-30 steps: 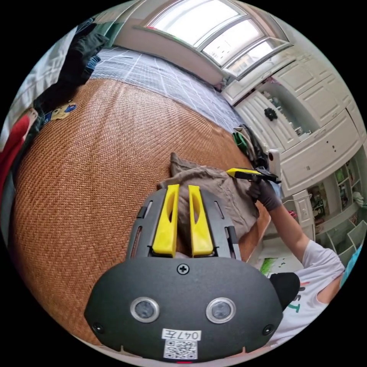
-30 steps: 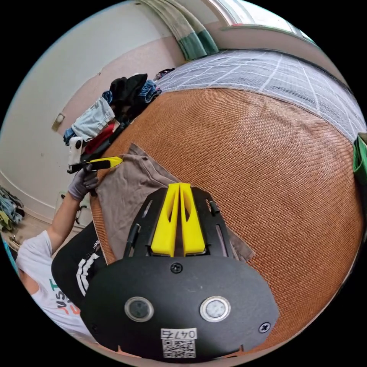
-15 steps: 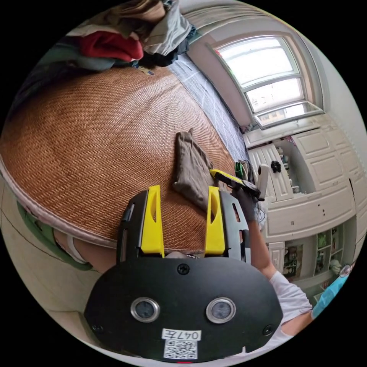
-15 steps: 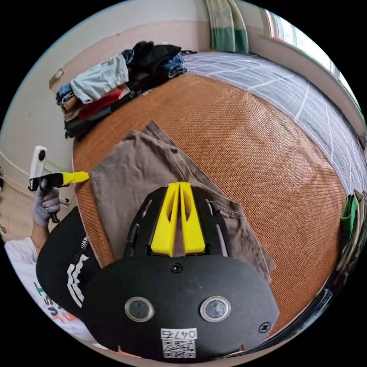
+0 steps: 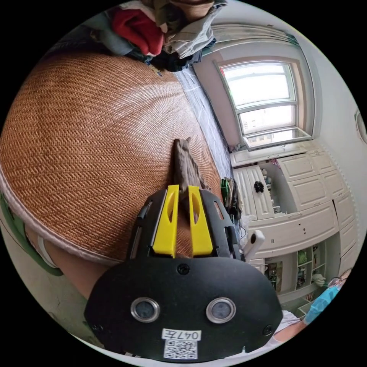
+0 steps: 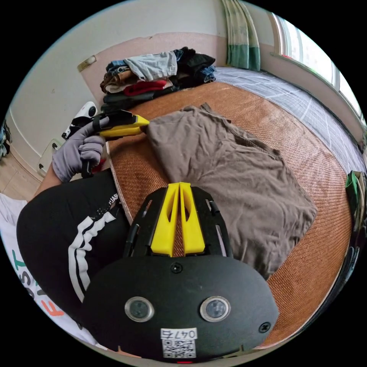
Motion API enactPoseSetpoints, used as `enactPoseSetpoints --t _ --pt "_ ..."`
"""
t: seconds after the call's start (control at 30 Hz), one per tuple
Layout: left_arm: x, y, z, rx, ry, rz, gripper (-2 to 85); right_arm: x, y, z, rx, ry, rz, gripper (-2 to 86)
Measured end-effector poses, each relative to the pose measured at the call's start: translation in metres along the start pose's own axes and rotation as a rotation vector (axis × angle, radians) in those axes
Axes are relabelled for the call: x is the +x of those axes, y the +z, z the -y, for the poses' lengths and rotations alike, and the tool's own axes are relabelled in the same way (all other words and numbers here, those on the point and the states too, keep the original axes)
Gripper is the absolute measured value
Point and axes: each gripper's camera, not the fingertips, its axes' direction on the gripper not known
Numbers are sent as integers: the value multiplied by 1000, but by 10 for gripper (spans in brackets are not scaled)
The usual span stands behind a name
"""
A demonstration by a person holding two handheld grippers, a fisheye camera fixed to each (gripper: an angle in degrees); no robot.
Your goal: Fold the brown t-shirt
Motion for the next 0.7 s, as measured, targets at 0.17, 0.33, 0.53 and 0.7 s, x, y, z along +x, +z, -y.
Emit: enactPoseSetpoints --t 0.17,0.33,0.53,0.7 --pt "169 52 39 -39 250 32 7 -5 -16 -17 26 32 -6 -7" --pt "420 191 39 -255 660 64 -1 7 -68 -56 152 170 47 -6" --pt "587 439 -35 -630 859 155 13 41 -150 -184 395 483 52 -11" --pt "587 564 -44 -973 705 76 133 58 -180 -262 373 625 9 -1"
